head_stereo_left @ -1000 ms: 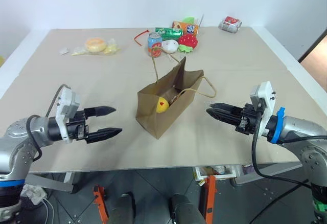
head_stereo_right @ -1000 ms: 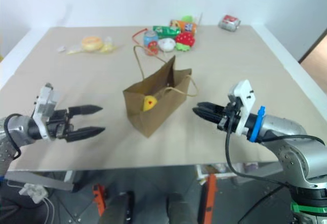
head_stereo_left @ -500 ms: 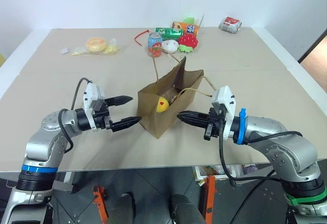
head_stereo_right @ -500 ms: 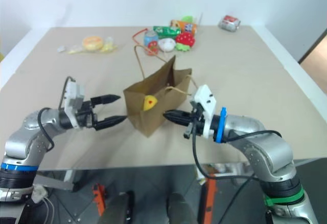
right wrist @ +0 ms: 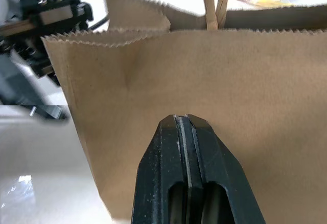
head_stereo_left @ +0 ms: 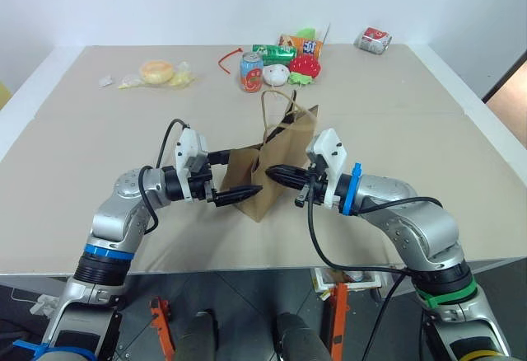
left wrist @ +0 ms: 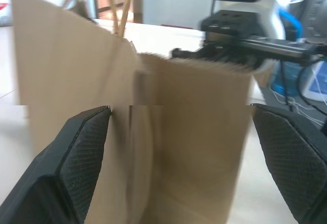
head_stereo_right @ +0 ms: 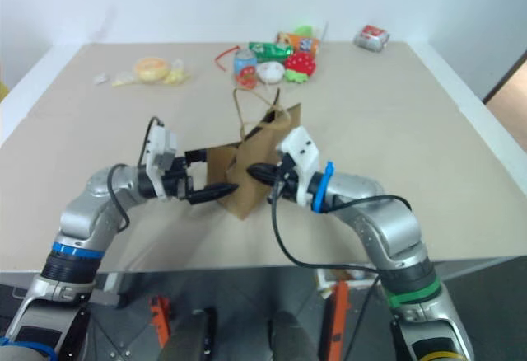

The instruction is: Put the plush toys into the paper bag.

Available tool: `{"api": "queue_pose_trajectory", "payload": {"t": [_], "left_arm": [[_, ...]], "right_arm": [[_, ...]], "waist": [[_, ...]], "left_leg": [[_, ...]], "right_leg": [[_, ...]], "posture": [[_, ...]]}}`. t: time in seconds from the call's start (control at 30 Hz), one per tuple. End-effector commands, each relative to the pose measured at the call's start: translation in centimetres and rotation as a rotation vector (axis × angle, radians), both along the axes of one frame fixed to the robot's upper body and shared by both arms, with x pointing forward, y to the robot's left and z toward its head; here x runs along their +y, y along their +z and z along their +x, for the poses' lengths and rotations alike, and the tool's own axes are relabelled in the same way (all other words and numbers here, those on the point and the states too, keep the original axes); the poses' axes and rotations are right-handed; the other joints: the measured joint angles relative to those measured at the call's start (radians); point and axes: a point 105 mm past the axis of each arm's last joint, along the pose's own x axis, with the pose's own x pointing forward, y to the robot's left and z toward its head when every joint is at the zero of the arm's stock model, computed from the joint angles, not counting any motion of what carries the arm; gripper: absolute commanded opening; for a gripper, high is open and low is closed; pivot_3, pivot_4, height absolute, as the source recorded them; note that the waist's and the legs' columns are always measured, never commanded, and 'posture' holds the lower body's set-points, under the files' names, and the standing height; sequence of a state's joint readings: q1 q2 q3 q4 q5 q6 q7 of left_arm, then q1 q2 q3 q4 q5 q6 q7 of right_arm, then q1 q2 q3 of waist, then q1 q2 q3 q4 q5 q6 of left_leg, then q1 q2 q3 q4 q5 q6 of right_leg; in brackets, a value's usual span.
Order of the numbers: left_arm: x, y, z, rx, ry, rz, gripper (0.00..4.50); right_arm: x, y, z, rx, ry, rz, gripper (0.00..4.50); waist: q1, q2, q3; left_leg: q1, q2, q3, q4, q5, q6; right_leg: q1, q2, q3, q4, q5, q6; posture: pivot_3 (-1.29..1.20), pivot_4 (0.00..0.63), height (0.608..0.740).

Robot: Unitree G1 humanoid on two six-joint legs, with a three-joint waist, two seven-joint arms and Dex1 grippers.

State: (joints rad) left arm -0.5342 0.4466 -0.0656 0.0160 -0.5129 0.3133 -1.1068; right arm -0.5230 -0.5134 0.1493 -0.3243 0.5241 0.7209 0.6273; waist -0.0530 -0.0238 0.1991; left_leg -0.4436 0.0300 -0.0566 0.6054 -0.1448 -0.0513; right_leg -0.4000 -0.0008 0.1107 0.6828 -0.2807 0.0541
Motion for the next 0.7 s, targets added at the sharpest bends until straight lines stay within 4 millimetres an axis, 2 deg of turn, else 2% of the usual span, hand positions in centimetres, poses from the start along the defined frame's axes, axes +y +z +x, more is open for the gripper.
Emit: {"api": "queue_pose_trajectory", "payload": {"t": [0.03,0.23,0.4,0.5,0.7], "left_arm": [[-0.2,1.5,-2.2,-0.062,-0.103,0.03,4.5],[-0.5,2.3,-1.5,-0.101,-0.048,0.025,4.5],[-1.3,-0.1,1.0,-0.093,0.164,0.13,4.5],[-1.2,-0.4,1.6,-0.095,0.234,0.156,4.5],[-0.4,0.4,2.6,-0.068,0.381,0.193,4.5]], "right_arm": [[0.4,1.4,0.5,-0.064,-0.01,0.025,0.04],[0.4,1.7,1.0,-0.071,-0.022,0.038,0.04],[0.7,2.1,1.1,-0.078,-0.023,0.058,0.04],[0.6,2.1,1.0,-0.077,-0.028,0.058,0.04],[0.3,2.1,0.9,-0.073,-0.035,0.06,0.04]], "waist": [[0.0,0.0,0.0],[0.0,0.0,0.0],[0.001,0.0,0.0],[0.002,0.0,0.0],[0.002,0.0,0.0]], "left_leg": [[0.0,0.0,0.0,0.0,0.0,0.0],[0.0,0.0,0.0,0.0,0.001,0.0],[0.0,0.0,0.0,0.0,0.001,0.0],[0.0,0.0,0.0,0.0,0.001,0.0],[0.0,0.0,-0.001,0.001,0.002,0.0]], "right_leg": [[0.0,0.0,0.0,0.0,0.0,0.0],[0.0,0.0,0.0,0.0,0.001,0.0],[0.0,0.0,0.0,0.0,0.001,0.0],[0.0,0.0,0.0,0.0,0.001,0.0],[0.001,0.0,0.0,0.0,0.003,0.001]], "posture": [[0.0,0.15,0.74],[0.0,0.15,0.74],[0.0,0.15,0.74],[0.0,0.15,0.74],[0.0,0.15,0.74]]}}
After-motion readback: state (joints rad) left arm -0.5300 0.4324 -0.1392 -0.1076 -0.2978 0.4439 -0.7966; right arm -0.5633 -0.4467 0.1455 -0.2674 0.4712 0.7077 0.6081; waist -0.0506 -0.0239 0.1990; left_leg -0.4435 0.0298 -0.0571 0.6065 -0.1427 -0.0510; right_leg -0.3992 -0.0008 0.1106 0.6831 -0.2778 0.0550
